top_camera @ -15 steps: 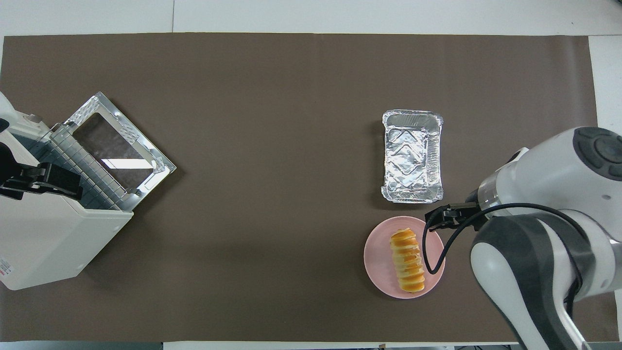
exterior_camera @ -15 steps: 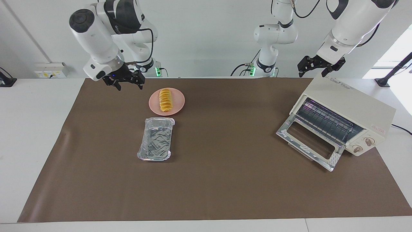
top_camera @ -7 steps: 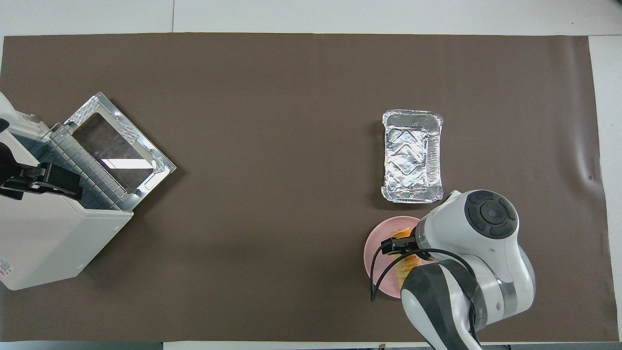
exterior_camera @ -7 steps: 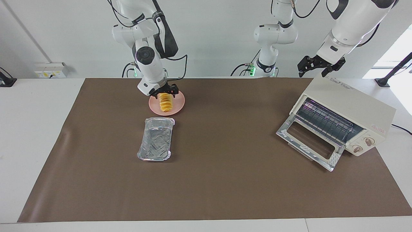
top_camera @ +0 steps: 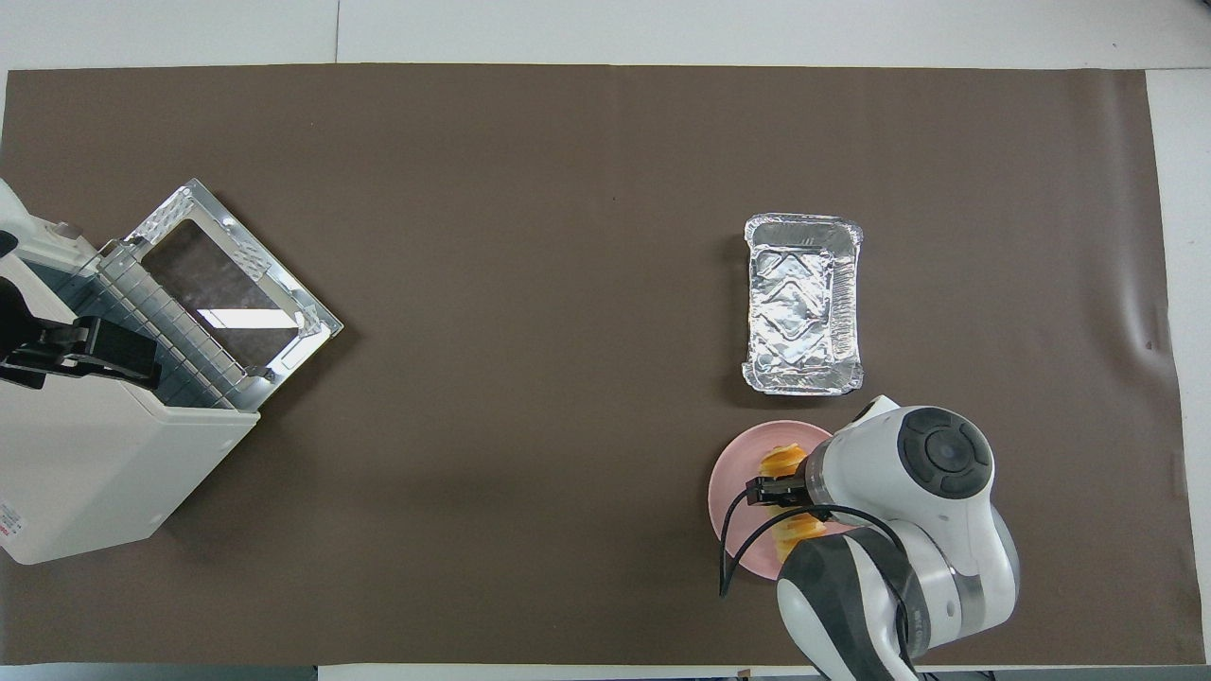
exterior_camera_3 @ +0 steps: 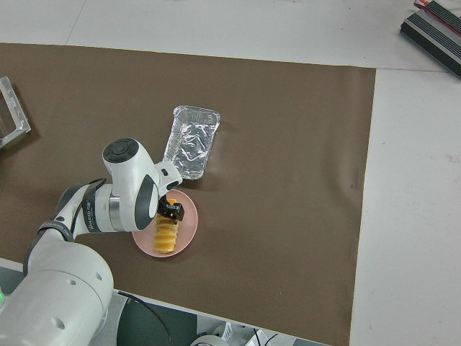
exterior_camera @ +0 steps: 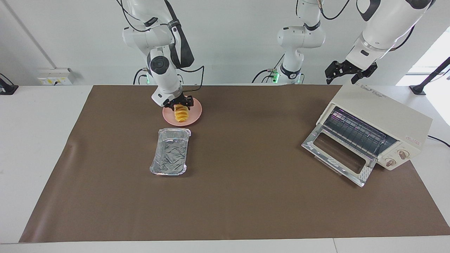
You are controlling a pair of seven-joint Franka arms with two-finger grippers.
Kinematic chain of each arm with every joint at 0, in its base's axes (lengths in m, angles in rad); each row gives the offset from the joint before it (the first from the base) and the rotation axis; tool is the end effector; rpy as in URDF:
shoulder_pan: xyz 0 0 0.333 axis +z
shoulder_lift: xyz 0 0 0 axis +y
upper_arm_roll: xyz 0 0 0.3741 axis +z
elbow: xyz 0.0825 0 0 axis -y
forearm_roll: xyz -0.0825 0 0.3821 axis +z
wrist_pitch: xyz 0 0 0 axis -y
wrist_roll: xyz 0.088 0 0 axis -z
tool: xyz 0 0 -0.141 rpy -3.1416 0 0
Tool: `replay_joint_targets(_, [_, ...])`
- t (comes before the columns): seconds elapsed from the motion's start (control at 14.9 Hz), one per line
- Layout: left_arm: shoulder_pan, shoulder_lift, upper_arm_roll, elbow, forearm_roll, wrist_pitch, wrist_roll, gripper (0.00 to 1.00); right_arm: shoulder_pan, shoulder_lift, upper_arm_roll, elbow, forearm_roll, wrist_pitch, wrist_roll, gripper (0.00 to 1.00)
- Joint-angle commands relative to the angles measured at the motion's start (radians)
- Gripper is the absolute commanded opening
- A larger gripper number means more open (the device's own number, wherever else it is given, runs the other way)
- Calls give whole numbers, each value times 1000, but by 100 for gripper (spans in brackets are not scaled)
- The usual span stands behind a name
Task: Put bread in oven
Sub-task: 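Lift the bread roll with the right gripper and lower it into the foil tray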
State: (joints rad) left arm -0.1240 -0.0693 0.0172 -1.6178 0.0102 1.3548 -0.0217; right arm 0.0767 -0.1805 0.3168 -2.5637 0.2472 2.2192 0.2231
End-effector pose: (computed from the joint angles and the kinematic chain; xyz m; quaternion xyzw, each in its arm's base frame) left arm 0.4932 -0.0509 0.6476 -0.9944 0.0418 0.0962 0.0107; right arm 0.3663 0.1660 0.3386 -0.9945 0.0028 0.0986 0.0357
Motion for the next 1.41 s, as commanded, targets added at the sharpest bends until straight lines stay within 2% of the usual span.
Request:
replay_joint_targets(0.0, [11,-30,-6,-36,7,21,6,100,5,-30,1,-27,36,17,9,41])
replay_joint_targets(0.07, [11,-30,-6,-36,8,21,6,100,5,-30,1,-27,46,17,9,30])
replay_joint_targets(0.13, [11,-30,-6,-36,7,21,6,100,5,-30,1,-26,52,19,9,13])
replay_joint_targets(0.2, [11,-29,-6,-36,7,21,6,100,12,-30,2,-24,67,19,9,0])
replay_joint_targets(0.4, [11,-29,-6,-36,7,21,6,100,25,-37,-1,-15,81,-1,10,0])
replay_joint_targets(0.54, [11,-30,-6,-36,7,21,6,100,20,-79,-2,31,81,-86,18,0])
replay_joint_targets(0.67, [11,-30,-6,-36,8,21,6,100,2,-99,-13,123,81,-180,32,0])
replay_joint_targets(0.81, [11,-30,-6,-36,7,21,6,100,-81,-82,-15,276,73,-280,22,0])
replay_joint_targets(1.01, [11,-29,-6,-36,8,21,6,100,-147,25,-15,431,41,-274,-2,0])
replay_joint_targets(1.21, [11,-29,-6,-36,8,21,6,100,-158,160,-15,497,34,-121,4,0])
replay_joint_targets(1.34, [11,-30,-6,-36,8,21,6,100,-160,261,-15,575,17,-89,6,0])
